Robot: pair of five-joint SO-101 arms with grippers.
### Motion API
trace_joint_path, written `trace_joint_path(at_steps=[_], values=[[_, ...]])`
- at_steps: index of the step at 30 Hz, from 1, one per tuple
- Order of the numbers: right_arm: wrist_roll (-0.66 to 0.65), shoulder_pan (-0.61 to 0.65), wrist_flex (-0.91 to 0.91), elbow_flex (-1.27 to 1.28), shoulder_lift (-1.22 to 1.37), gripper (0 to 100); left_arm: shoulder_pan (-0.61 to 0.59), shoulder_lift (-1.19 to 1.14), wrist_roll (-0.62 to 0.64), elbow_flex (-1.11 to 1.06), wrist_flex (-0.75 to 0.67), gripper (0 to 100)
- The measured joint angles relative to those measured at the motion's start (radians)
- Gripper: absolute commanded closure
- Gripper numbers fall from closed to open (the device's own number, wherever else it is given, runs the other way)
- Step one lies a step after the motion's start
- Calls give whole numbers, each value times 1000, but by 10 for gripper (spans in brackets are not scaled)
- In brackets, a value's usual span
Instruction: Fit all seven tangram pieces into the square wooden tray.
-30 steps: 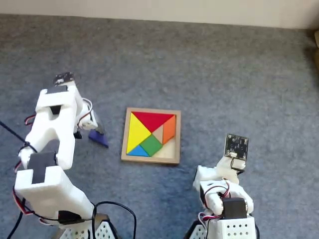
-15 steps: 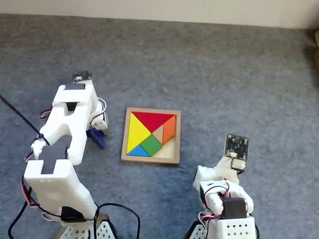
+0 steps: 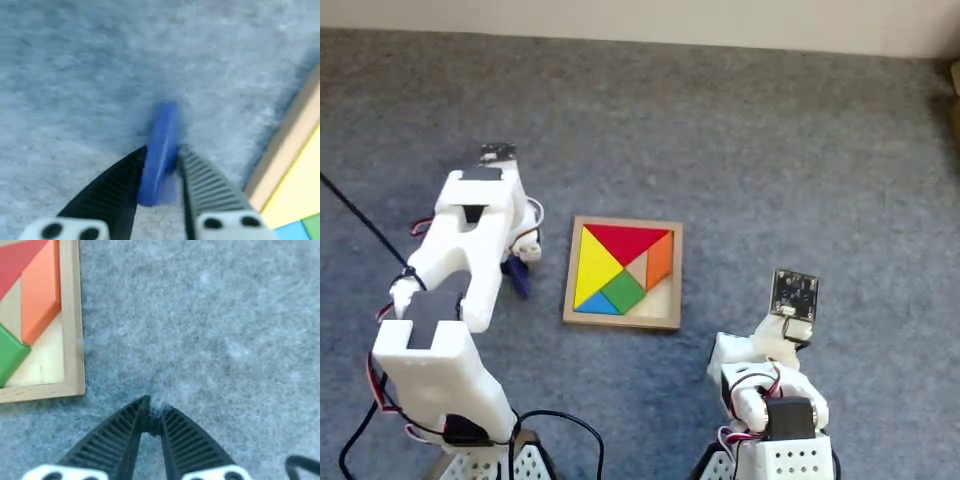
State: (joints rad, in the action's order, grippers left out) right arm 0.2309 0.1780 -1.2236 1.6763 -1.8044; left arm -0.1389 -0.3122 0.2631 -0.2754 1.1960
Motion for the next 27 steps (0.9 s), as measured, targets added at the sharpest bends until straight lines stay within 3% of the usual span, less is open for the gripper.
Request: trace_joint_path(at_steps=[7,12,19,27], values=[[0,0,0,0,0,993,0,12,-3,-5,0,996],[0,0,0,0,0,993,17,160,-61,-77,3,996],[0,0,0,0,0,993,232,348,-94,-114,5,995],[0,0,0,0,0,993,463,327,-98,-83,5,994]])
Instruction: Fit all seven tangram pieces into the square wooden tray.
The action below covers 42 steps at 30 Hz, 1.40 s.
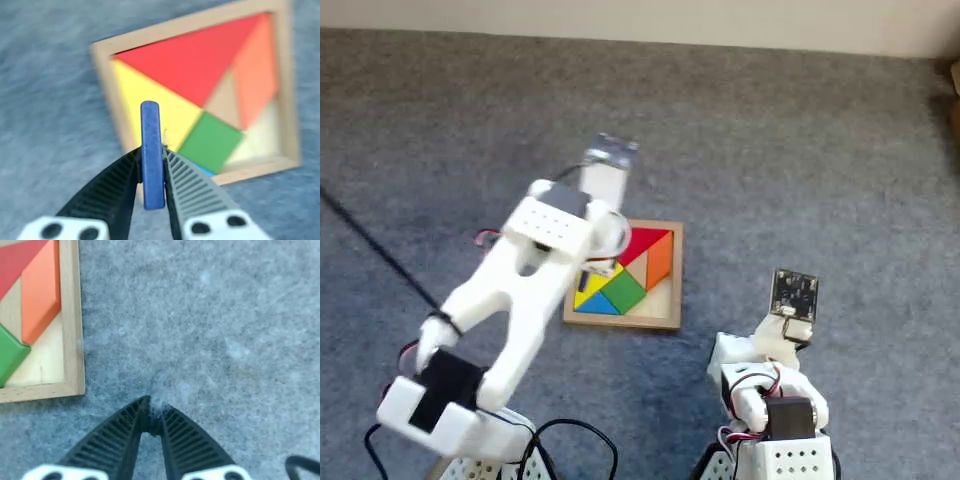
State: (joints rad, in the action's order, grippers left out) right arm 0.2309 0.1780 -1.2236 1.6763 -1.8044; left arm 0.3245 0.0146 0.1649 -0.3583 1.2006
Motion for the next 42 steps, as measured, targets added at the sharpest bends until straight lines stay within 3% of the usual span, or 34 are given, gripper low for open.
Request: trace_joint_path(at_steps=[6,11,14,23,33,42], values=[[0,0,0,0,0,993,117,-137,0,92,0,984],[0,0,0,0,0,993,164,-264,0,181,2,820],[0,0,0,0,0,993,166,-298,8,219,11,774],[0,0,0,0,0,993,199,-301,57,319,183,768],[0,0,0,0,0,993,252,-301,57,321,198,772],[0,0,0,0,0,993,226,-301,58,321,222,772]])
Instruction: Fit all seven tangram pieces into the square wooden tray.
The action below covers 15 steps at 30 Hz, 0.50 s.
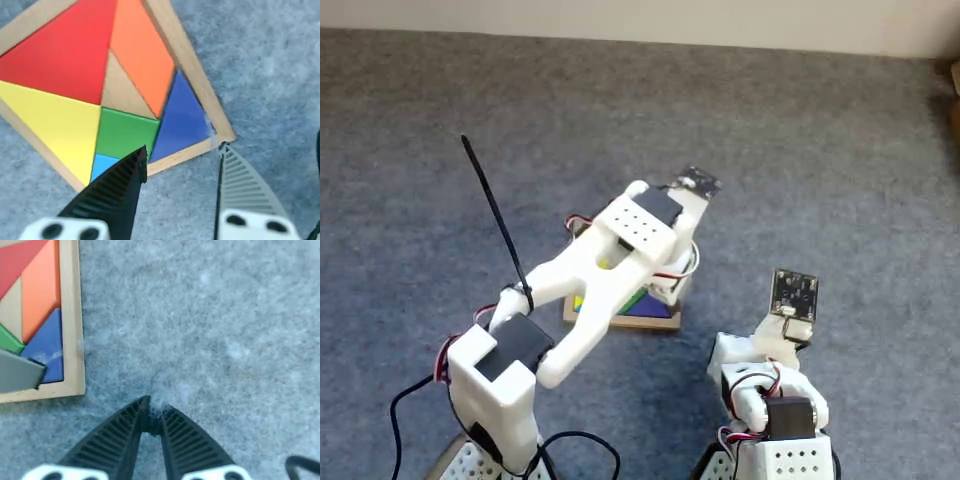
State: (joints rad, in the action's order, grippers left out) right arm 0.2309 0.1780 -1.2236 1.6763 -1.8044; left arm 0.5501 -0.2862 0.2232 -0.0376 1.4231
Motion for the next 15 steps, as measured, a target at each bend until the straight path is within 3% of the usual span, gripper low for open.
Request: trace_joint_path(at_steps=[4,11,15], values=[[0,0,0,0,0,993,-29,0,5,0,0,785],[0,0,0,0,0,993,-26,75,3,-11,2,893],[0,0,0,0,0,993,-44,198,2,-135,-91,971]])
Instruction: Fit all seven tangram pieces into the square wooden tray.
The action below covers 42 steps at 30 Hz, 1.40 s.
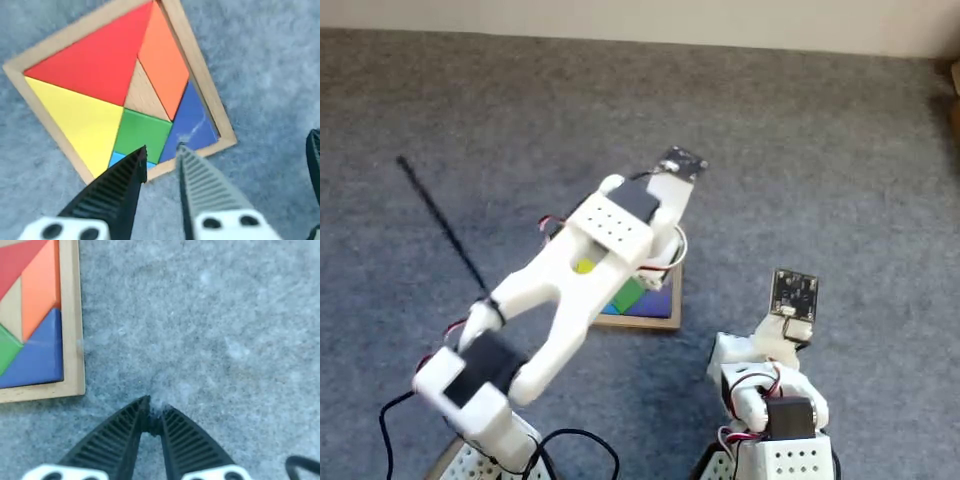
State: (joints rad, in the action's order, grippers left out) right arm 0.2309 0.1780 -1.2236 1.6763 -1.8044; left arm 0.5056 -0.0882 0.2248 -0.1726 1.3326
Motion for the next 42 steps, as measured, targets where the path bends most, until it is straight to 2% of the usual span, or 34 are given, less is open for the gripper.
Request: trace_joint_path(at_steps=[3,7,12,17,29,42], values=[[0,0,0,0,0,993,-8,100,-2,-144,-133,994],[0,0,0,0,0,993,-3,230,-72,-327,-298,994],[0,0,0,0,0,993,-21,371,-80,-499,-439,994],[0,0,0,0,0,993,-81,516,-80,-595,-486,994],[0,0,0,0,0,993,-80,879,-83,-868,-600,994],[0,0,0,0,0,993,-81,1169,-87,-1160,-822,994]])
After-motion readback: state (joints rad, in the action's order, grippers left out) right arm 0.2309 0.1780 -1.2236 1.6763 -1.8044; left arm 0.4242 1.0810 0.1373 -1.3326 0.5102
